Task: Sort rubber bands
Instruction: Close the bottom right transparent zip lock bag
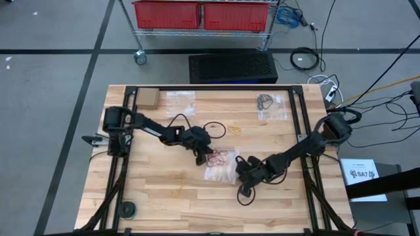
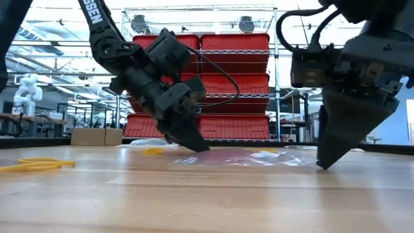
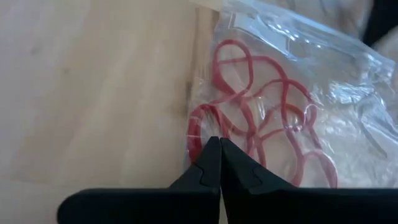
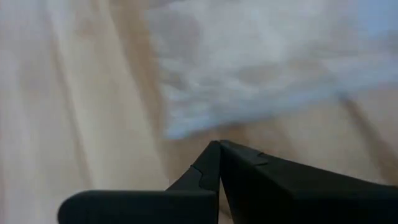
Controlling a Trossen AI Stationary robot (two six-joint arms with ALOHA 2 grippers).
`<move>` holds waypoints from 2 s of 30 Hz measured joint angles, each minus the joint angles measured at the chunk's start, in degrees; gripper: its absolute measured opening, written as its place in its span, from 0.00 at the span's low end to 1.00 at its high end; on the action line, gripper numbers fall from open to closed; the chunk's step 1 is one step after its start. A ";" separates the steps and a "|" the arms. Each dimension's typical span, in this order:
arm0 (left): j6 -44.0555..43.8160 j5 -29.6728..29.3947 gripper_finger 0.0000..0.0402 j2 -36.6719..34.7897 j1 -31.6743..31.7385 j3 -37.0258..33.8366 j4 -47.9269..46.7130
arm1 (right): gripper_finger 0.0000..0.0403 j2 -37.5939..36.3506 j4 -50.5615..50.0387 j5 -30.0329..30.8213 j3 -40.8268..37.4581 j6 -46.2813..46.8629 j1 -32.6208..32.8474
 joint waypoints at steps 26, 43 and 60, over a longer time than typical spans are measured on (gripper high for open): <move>-8.62 -8.06 0.00 -2.19 -2.74 -0.33 9.82 | 0.00 1.10 12.60 -3.31 -0.12 -2.10 2.87; -7.16 -2.75 0.00 -1.88 -3.30 -0.34 1.78 | 0.00 -0.78 -1.30 -3.19 -0.04 1.06 0.35; -6.40 -3.36 0.00 -4.73 -11.70 -0.49 5.98 | 0.00 -20.75 -22.11 7.19 -1.18 -5.35 -7.19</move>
